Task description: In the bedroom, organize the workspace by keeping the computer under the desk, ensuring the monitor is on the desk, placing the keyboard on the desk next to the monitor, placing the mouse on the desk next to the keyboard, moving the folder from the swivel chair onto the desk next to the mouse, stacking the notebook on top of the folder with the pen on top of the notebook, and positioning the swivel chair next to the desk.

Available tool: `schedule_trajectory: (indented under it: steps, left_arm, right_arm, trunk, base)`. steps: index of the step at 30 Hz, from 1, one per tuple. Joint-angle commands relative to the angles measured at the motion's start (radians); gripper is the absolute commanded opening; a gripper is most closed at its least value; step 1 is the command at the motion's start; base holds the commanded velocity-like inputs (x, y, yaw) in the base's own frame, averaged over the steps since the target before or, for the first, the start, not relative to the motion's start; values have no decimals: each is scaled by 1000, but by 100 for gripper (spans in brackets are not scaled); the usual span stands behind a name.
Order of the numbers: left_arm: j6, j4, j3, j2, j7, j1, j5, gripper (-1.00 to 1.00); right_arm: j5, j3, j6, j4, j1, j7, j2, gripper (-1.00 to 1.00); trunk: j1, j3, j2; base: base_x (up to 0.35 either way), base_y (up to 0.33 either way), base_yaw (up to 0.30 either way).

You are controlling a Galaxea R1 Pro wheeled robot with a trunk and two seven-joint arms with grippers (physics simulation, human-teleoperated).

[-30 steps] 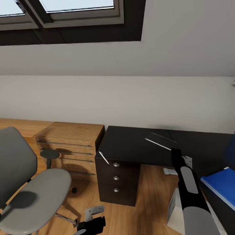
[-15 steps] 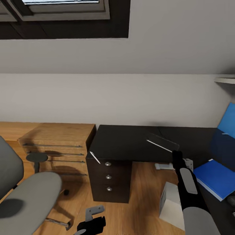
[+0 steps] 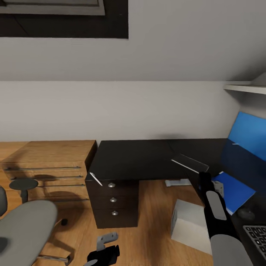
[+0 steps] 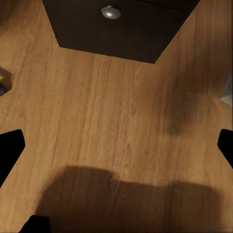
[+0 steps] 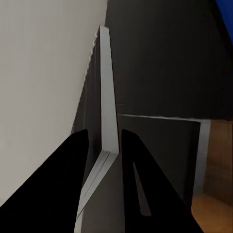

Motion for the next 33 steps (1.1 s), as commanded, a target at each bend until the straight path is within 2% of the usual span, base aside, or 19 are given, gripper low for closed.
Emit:
schedule_trajectory:
  steps: [1,15,28,33]
  left_arm:
    - [2,-2,-3,1,8,-1,5,100]
    - [2,-2,-3,1,9,-1,5,100]
    - [2,-2,-3,1,9,-1,5,100]
    - [2,-2,-2,1,9,-1,5,100]
  right_arm:
    - [-11,-1,-8,-1,-1,-1,0,-100]
    - [-11,-1,-14,-1,-1,-3,-1,-100]
    - [-7,1,-48,-1,-1,-32,-2,-100]
    - [-6,6,-46,-7,0,-35,-2,-100]
  trunk:
    - [0,-2,-1]
    - [0,-19,-1]
    - [0,-34,-1]
    - [0,-37,-1]
  base:
    - [0,0,-212]
    - [0,0,-212]
    - [0,0,-212]
    - [0,0,-80]
